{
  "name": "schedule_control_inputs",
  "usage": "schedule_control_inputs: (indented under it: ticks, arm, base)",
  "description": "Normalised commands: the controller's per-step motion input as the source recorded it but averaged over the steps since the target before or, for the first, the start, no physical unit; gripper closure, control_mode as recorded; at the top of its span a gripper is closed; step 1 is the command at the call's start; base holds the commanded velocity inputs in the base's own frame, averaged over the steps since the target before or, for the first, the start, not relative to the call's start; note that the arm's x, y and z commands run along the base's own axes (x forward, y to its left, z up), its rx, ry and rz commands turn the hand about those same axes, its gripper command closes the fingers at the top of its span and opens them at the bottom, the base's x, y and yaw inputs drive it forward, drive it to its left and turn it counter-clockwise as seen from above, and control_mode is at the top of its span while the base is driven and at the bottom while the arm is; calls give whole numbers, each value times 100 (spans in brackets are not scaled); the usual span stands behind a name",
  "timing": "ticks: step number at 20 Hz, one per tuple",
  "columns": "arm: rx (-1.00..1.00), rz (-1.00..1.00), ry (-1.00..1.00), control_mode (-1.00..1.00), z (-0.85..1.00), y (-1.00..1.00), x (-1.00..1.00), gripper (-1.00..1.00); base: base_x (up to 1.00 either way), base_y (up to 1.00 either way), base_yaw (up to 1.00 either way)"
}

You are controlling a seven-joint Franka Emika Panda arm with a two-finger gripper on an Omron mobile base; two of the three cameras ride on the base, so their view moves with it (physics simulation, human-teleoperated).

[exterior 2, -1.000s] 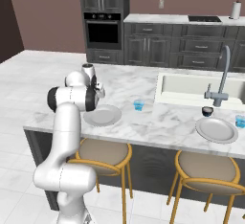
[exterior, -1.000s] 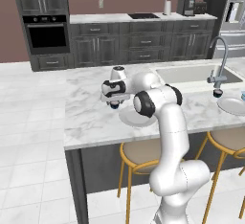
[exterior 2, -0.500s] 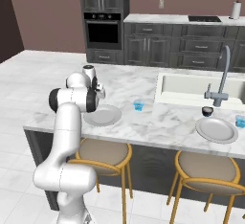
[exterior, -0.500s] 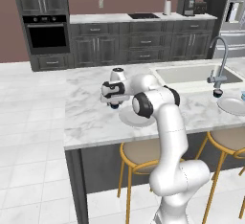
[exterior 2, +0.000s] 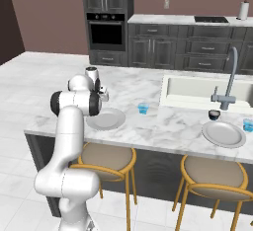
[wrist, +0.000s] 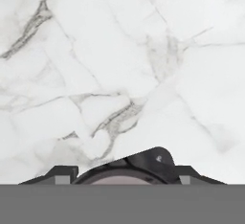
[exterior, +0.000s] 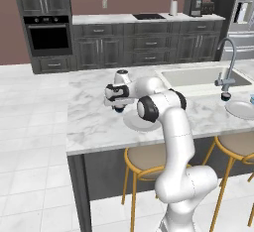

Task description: Place two yogurt containers on each plate.

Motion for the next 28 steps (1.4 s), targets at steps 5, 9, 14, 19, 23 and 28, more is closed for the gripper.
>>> schedule_control_inputs:
  ticks: [5, 9, 14, 19, 23, 28]
  arm:
    - [0, 1, 0, -100, 6, -7, -17, 100]
    - [-2, 4, 0, -100, 14, -12, -48, 100]
    - [0, 0, 0, -100, 22, -19, -46, 100]
    - [0, 0, 0, -100, 12, -38, -72, 100]
    - [1, 0, 0, -100, 0, -31, -61, 100]
    - [0, 0, 0, -100, 1, -16, -46, 100]
  base:
    - [0, 0, 0]
    - [0, 0, 0]
    - [0, 0, 0]
    - [0, 0, 0]
    - [0, 0, 0]
    - [0, 0, 0]
